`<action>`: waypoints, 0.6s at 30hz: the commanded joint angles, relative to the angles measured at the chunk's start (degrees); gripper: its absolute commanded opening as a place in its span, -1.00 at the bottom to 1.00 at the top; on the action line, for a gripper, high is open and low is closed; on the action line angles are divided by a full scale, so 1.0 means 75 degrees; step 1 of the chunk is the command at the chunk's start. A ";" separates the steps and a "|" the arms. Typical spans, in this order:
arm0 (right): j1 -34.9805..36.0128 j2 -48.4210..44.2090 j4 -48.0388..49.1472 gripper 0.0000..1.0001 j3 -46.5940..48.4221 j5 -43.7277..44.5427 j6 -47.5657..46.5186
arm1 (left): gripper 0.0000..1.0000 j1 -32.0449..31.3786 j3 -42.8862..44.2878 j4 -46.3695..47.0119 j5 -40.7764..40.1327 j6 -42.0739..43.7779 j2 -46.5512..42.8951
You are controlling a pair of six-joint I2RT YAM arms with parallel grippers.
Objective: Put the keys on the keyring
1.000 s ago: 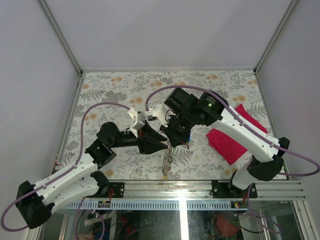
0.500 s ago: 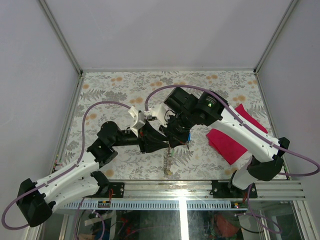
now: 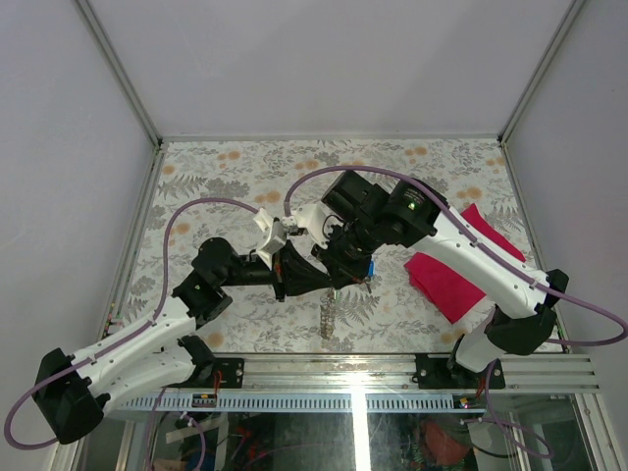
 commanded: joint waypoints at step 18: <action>-0.0633 -0.2516 0.3450 -0.11 -0.1530 0.1568 0.0992 | -1.00 -0.0004 -0.0405 0.1506 -0.1989 -0.0949 -0.0659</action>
